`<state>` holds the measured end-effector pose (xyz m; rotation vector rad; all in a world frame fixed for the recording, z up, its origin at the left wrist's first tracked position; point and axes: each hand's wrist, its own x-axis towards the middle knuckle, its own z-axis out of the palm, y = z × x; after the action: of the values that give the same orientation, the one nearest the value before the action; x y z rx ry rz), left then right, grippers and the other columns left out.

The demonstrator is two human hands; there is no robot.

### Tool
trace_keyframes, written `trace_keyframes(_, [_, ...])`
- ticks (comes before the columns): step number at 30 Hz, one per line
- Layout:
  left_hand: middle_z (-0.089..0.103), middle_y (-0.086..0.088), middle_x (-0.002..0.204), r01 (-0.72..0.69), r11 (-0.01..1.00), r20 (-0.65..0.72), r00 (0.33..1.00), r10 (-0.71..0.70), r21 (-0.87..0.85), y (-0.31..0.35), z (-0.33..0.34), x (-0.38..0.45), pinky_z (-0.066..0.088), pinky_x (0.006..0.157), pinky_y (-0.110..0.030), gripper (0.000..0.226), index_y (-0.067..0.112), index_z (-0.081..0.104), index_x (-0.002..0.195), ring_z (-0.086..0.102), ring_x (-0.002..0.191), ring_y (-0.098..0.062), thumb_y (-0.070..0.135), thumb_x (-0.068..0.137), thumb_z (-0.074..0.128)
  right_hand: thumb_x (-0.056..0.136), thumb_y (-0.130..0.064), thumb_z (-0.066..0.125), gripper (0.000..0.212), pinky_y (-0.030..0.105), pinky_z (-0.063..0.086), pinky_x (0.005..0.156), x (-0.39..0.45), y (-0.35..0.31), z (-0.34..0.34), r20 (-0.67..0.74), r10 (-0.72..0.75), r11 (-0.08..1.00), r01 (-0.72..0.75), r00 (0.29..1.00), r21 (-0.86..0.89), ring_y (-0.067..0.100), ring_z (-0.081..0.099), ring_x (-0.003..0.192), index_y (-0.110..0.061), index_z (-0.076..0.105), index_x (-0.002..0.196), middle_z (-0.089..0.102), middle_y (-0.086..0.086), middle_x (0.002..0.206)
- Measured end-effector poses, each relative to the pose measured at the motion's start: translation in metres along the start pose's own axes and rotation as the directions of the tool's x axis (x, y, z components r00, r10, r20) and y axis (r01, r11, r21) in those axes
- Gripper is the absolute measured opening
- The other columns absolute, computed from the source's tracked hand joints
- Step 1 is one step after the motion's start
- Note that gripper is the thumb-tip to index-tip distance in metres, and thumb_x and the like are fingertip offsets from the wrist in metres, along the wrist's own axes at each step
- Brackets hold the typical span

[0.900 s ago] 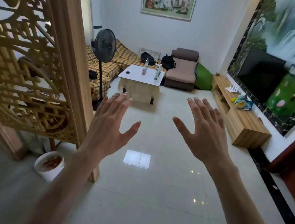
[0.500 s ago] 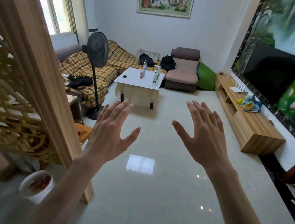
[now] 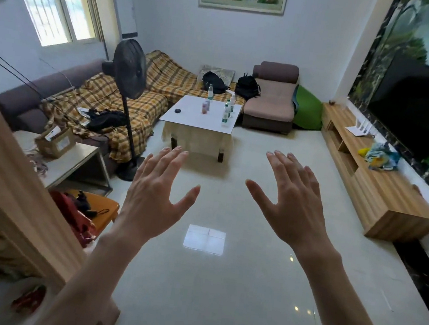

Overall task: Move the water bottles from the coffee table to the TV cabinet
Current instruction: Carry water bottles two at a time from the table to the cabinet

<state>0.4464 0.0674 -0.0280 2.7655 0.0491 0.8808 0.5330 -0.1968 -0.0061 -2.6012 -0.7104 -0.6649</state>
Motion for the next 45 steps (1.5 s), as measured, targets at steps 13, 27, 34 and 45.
trace_keyframes(13, [0.038, 0.001, 0.166, -0.066, 0.997, -0.037, 0.997, 0.065, -0.031, -0.137, 0.105, 0.238, 0.026, 0.128, -0.044, 0.075, 0.024, 0.037, 0.158, 0.027, 0.157, -0.017, 0.066, 0.097, 0.045, 0.099, -0.071, 0.030, 0.075, 0.047, 0.017, 0.127, 0.245, 0.028, 0.136, -0.051, 0.028, 0.999, -0.029, 0.998, -0.030, 0.017, 0.026, 0.154, -0.022, 0.038, 0.154, 0.041, -0.001, 0.161])
trace_keyframes(27, [0.036, 0.002, 0.167, -0.054, 0.994, -0.009, 0.999, 0.053, -0.095, -0.217, 0.247, 0.448, 0.024, 0.130, -0.044, 0.075, 0.023, 0.036, 0.159, 0.024, 0.158, -0.015, 0.063, 0.097, 0.049, 0.098, -0.071, 0.028, 0.076, 0.046, 0.017, 0.127, 0.445, 0.110, 0.254, -0.069, 0.111, 0.993, -0.114, 0.991, -0.041, 0.017, 0.024, 0.155, -0.021, 0.037, 0.155, 0.040, -0.001, 0.161])
trace_keyframes(34, [0.037, 0.001, 0.166, -0.059, 0.994, 0.019, 0.998, 0.062, -0.094, -0.230, 0.341, 0.578, 0.022, 0.130, -0.043, 0.075, 0.022, 0.036, 0.159, 0.025, 0.158, -0.015, 0.060, 0.097, 0.052, 0.097, -0.072, 0.027, 0.079, 0.042, 0.016, 0.127, 0.567, 0.196, 0.319, -0.075, 0.130, 0.991, -0.132, 0.989, -0.020, 0.016, 0.024, 0.155, -0.022, 0.032, 0.157, 0.039, -0.002, 0.162])
trace_keyframes(45, [0.039, -0.001, 0.166, -0.074, 0.992, 0.016, 0.997, 0.077, -0.105, -0.223, 0.462, 0.769, 0.024, 0.129, -0.047, 0.074, 0.017, 0.039, 0.158, 0.027, 0.158, -0.017, 0.057, 0.097, 0.053, 0.097, -0.073, 0.026, 0.081, 0.043, 0.018, 0.127, 0.737, 0.319, 0.380, -0.091, 0.152, 0.988, -0.153, 0.984, -0.008, 0.016, 0.024, 0.155, -0.020, 0.032, 0.157, 0.038, -0.001, 0.163])
